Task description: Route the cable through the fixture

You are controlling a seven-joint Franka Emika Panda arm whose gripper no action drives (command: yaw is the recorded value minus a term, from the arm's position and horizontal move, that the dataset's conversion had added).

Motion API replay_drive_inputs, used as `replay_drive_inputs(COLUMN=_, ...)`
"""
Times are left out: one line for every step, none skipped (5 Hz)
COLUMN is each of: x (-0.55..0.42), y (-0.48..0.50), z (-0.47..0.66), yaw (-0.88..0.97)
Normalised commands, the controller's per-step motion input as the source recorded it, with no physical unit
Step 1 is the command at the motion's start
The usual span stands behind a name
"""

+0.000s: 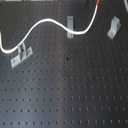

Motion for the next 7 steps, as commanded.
replay_drive_inputs(x=0.027, y=-0.333, z=0.32, yaw=-0.15)
replay_drive_inputs(x=0.016, y=-0.303, z=0.39, yaw=-0.15)
replay_drive_inputs(x=0.074, y=-0.291, z=0.4, yaw=-0.15)
replay_drive_inputs(x=0.056, y=-0.249, z=0.24, yaw=-0.14)
replay_drive_inputs(x=-0.236, y=-0.231, z=0.23, yaw=-0.08)
replay_drive_inputs(x=-0.262, y=-0.065, z=0.21, yaw=-0.03)
replay_drive_inputs(x=-0.136, y=0.061, z=0.21, yaw=-0.08)
